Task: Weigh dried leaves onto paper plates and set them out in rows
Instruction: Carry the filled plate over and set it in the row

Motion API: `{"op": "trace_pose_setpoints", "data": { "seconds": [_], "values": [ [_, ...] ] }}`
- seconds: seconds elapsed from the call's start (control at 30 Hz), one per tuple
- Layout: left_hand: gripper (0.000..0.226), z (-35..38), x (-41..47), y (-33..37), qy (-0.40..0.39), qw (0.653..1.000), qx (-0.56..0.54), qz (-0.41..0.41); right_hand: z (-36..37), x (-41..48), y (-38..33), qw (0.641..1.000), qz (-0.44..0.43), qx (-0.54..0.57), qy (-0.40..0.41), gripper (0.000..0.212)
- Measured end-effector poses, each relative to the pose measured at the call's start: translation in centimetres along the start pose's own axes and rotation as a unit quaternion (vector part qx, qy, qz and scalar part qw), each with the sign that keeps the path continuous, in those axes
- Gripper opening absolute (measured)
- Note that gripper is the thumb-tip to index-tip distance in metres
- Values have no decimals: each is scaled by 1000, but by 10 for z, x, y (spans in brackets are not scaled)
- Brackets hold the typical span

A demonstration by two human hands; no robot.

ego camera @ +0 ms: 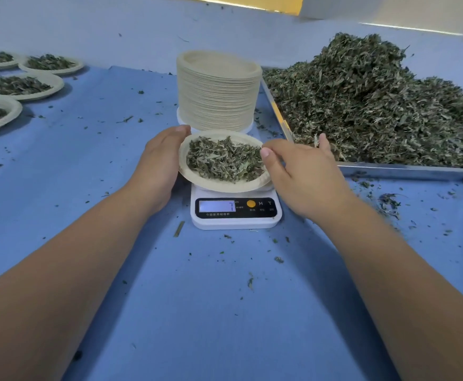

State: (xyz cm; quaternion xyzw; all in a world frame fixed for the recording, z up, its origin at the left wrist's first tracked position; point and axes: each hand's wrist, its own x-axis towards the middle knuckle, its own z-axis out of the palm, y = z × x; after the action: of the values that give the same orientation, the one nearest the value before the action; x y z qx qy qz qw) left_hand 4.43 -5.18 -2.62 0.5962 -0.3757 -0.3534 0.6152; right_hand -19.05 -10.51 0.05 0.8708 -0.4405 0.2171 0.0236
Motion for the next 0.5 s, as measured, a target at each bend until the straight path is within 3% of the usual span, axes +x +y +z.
{"op": "trace_pose_setpoints", "data": {
  "seconds": [0.1,0.23,0.4,0.5],
  "values": [
    [49,2,-5,5,1,1000,-11,-22,1,-1,-4,999,22,38,3,42],
    [31,2,-9,16,51,995,-60,-58,1,-4,-18,987,32,156,-6,32],
    [25,-29,-22,26,125,985,-81,-82,-6,-11,-45,974,-5,219,-51,40],
    [29,-66,-46,28,172,978,-86,-87,-6,-15,-72,969,-80,218,-88,48]
  ]
}}
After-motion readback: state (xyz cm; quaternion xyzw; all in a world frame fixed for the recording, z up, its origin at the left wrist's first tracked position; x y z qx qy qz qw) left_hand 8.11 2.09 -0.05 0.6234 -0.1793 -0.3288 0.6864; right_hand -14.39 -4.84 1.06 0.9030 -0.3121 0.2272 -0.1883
